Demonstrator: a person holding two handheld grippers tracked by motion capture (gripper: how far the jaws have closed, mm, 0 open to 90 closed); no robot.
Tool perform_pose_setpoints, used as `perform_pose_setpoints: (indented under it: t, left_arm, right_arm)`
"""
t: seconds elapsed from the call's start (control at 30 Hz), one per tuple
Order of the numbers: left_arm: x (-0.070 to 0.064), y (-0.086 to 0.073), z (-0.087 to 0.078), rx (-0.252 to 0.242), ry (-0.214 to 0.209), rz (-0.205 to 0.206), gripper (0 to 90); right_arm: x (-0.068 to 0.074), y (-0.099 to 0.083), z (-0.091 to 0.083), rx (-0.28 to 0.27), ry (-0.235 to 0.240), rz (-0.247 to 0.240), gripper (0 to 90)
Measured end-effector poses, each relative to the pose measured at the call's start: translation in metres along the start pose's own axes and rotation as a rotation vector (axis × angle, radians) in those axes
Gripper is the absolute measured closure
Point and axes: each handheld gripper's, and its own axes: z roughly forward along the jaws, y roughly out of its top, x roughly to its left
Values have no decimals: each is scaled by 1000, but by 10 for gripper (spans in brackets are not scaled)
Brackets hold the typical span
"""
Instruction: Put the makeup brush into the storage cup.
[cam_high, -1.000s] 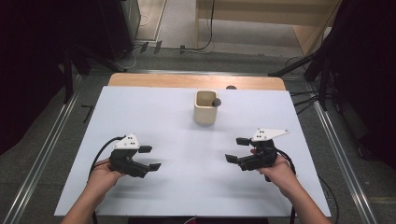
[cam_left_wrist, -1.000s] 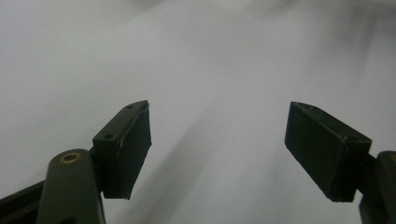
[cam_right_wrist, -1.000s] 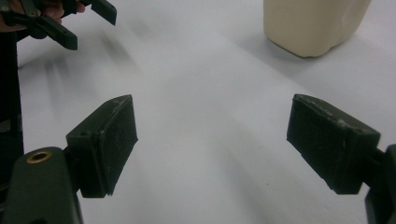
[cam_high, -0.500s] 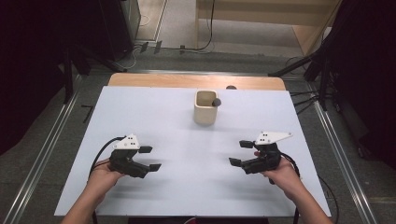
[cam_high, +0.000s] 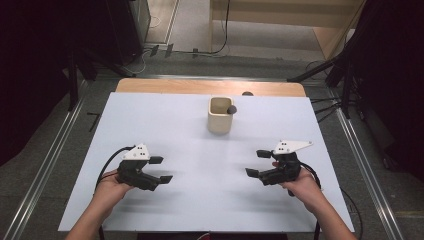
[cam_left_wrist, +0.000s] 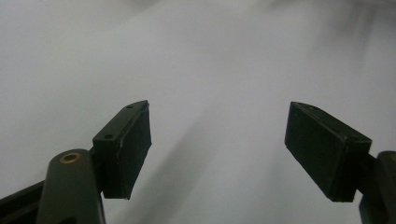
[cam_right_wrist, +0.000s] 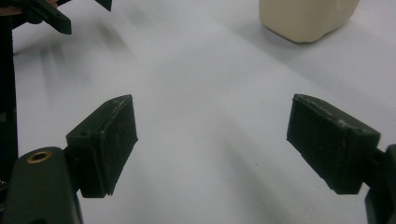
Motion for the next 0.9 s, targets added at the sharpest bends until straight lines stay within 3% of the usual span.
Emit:
perform_pose_setpoints:
  t: [0.9]
  left_arm:
    - [1,0,-1,-3,1,-1,233]
  right_arm:
    - [-2,0,1,4,-4,-5,172]
